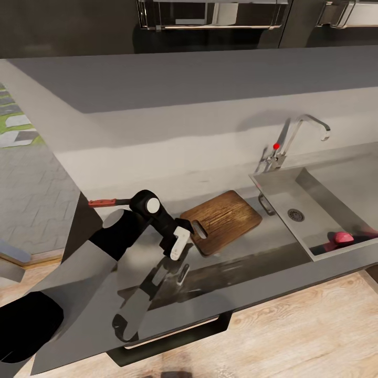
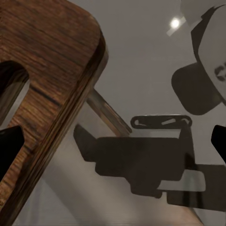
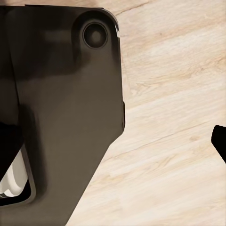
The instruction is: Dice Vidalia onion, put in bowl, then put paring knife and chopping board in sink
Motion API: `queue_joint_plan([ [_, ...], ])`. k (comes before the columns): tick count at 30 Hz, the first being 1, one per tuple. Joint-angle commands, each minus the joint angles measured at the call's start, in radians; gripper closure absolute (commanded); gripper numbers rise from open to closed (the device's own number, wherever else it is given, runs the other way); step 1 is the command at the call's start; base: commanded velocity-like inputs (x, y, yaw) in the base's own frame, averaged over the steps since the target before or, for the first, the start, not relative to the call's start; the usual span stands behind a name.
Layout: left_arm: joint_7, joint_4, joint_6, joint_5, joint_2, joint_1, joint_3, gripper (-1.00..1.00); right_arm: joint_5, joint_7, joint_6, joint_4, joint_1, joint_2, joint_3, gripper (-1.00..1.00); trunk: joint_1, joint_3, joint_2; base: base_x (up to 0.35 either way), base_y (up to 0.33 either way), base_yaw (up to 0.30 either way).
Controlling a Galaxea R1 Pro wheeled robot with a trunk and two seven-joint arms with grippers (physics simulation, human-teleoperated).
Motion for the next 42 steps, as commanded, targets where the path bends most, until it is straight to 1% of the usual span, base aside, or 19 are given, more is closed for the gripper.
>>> queue_joint_plan([
  [1,-0.003,-0.001,-0.001,-0.004,0.0,-0.001,0.0,-1.0,0.003,-0.004,-0.003,0.001,0.0,0.0,-0.001,-1.0,0.001,-0.001,-0.002,0.0,0.0,0.0],
  [8,-0.004,-0.019,0.0,-0.005,0.0,-0.001,0.002,-1.0,0.003,-0.002,-0.004,0.001,0.0,0.0,-0.001,-1.0,0.001,-0.001,-0.002,0.0,0.0,0.0],
  [28,-0.003,-0.02,0.001,-0.005,0.0,-0.001,0.002,-1.0,0.001,-0.002,-0.004,0.001,0.0,0.002,-0.001,-1.0,0.001,-0.002,-0.002,0.0,0.023,0.0],
  [42,-0.003,-0.019,0.001,-0.005,0.002,-0.001,0.002,-1.0,0.001,-0.002,-0.004,0.001,0.0,0.007,-0.001,-1.0,0.001,-0.02,-0.002,0.0,0.0,0.0],
])
